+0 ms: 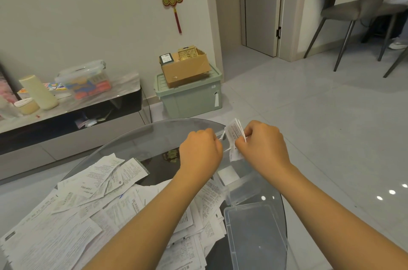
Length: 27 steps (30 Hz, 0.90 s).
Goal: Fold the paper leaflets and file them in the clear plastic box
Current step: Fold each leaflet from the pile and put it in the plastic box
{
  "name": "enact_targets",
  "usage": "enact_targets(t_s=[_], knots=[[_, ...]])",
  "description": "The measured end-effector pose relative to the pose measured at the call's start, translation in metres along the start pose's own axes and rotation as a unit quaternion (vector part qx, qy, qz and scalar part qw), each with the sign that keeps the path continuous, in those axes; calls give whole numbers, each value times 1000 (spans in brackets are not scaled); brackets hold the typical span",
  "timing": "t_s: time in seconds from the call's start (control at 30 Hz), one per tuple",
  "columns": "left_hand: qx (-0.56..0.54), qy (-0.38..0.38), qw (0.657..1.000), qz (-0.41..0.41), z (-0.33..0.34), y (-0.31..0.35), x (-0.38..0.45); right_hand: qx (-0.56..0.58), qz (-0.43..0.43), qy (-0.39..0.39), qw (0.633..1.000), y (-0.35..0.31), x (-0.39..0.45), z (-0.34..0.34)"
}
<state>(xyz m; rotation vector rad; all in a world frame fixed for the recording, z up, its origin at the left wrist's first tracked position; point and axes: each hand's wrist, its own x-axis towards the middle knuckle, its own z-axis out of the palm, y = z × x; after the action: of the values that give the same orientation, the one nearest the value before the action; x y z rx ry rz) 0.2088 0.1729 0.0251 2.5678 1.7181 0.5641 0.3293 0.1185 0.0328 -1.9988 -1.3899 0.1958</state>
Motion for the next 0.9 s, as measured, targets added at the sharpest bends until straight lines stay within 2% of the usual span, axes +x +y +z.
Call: enact_targets(t_s=[0.1, 0.2, 0.27, 0.43, 0.57, 0.73, 0.9], knots=[[-50, 45, 998, -14, 2, -2, -4, 5, -2, 6, 1000, 1, 0, -5], [-130, 70, 989, -19, 1, 0, -9, -22, -3, -48, 999, 1, -2, -2], [-181, 59, 982, -21, 0, 3, -11, -8, 4, -66, 998, 2, -4, 1], [-248, -5, 967, -49, -5, 3, -14, 63, 35, -36, 997, 5, 2, -3], [-247, -52, 966, -49, -8, 2, -17, 89, 49, -55, 993, 6, 3, 2], [-133, -1, 991, -22, -5, -1, -17, 81, 41, -64, 994, 2, 2, 3], [-243, -18, 969, -40, -2, 2, -16, 98, 32, -101, 990, -2, 3, 9]])
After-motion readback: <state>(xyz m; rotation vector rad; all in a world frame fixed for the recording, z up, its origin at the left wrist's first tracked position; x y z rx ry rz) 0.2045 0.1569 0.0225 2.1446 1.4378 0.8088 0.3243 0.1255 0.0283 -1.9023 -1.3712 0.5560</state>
